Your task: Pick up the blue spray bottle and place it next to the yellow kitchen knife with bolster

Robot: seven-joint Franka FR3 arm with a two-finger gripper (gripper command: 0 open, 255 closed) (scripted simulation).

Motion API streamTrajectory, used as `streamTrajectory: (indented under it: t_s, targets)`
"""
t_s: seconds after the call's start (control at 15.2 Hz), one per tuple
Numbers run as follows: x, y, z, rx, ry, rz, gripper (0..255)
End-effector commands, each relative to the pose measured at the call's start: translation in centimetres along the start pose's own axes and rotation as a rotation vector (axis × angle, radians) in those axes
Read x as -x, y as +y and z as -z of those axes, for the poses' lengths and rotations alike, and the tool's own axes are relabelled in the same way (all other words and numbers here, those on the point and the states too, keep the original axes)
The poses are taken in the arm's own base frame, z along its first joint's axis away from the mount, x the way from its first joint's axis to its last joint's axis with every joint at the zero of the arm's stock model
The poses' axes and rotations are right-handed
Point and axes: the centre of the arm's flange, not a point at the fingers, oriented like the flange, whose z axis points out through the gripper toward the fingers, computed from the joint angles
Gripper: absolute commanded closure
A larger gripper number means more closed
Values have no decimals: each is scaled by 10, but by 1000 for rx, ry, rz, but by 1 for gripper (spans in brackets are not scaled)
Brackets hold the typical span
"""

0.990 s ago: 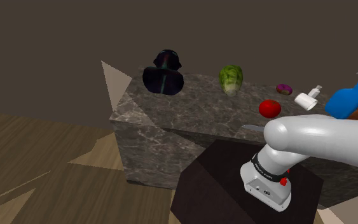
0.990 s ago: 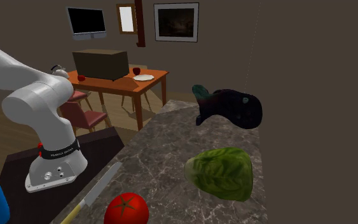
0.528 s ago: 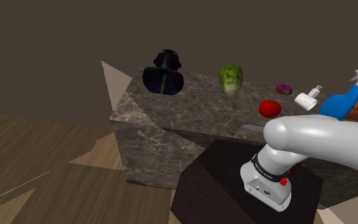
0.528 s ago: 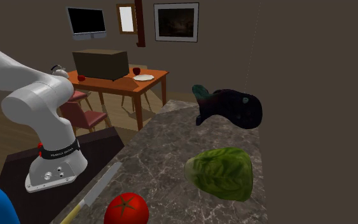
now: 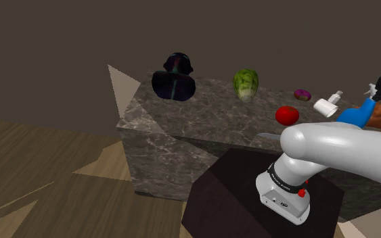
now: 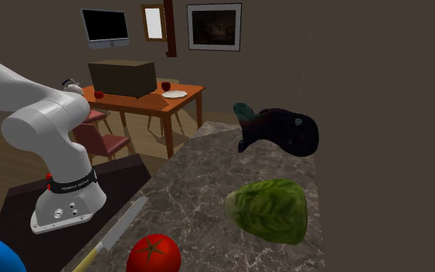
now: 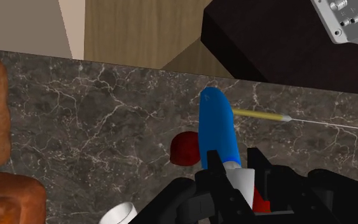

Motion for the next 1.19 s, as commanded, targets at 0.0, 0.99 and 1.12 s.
streamTrajectory:
  t_s: [0.0,0.99,1.12]
  targets:
    - [-1,0,-11,0,0,0,255]
    - [-3,-5,-90,0,0,0,255]
    - [-3,-6,-101,0,0,0,255]
